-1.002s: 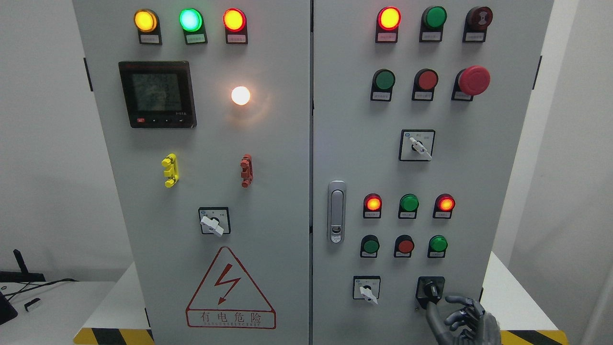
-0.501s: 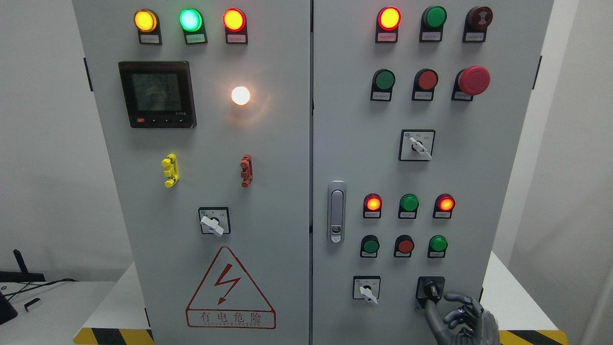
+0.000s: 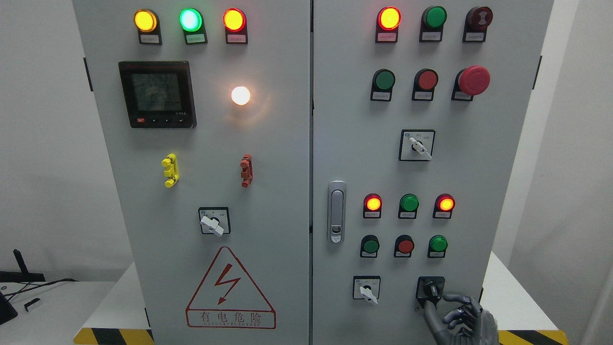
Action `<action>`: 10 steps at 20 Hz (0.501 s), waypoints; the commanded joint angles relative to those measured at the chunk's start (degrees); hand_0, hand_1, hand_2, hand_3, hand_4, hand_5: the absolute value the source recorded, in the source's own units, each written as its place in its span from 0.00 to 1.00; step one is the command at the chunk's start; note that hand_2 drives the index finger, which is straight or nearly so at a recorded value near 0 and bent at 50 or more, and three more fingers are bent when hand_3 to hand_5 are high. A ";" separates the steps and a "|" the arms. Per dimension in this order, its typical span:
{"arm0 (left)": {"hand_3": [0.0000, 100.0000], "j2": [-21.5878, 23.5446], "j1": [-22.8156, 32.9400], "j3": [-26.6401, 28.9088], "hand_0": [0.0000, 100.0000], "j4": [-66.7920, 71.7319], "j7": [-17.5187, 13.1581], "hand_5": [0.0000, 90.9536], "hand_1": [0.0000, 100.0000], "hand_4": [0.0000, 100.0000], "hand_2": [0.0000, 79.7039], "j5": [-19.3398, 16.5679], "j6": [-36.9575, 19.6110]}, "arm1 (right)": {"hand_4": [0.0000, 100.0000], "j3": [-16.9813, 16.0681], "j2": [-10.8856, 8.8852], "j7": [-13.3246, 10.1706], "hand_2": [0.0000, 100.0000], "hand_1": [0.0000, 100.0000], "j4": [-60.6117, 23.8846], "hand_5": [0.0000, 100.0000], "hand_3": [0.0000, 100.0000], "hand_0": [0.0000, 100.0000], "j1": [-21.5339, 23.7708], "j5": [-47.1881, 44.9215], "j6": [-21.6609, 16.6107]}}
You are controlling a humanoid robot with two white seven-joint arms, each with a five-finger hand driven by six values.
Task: Trip black knob to open circuit
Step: 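Close the right hand fingers around the black knob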
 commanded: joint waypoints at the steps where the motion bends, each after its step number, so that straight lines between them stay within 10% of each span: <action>1: 0.00 0.02 0.00 0.00 0.12 -0.02 -0.05 0.00 0.39 0.00 0.00 -1.76 0.02 | 0.85 1.32 0.34 -0.06 0.46 0.79 0.04 0.95 0.82 0.23 -0.02 0.01 0.02; 10: 0.00 0.02 0.00 0.00 0.12 -0.02 -0.05 0.00 0.39 0.00 0.00 -1.76 0.02 | 0.85 2.02 0.70 -0.06 0.46 0.80 0.12 0.95 0.82 0.27 -0.02 0.01 0.02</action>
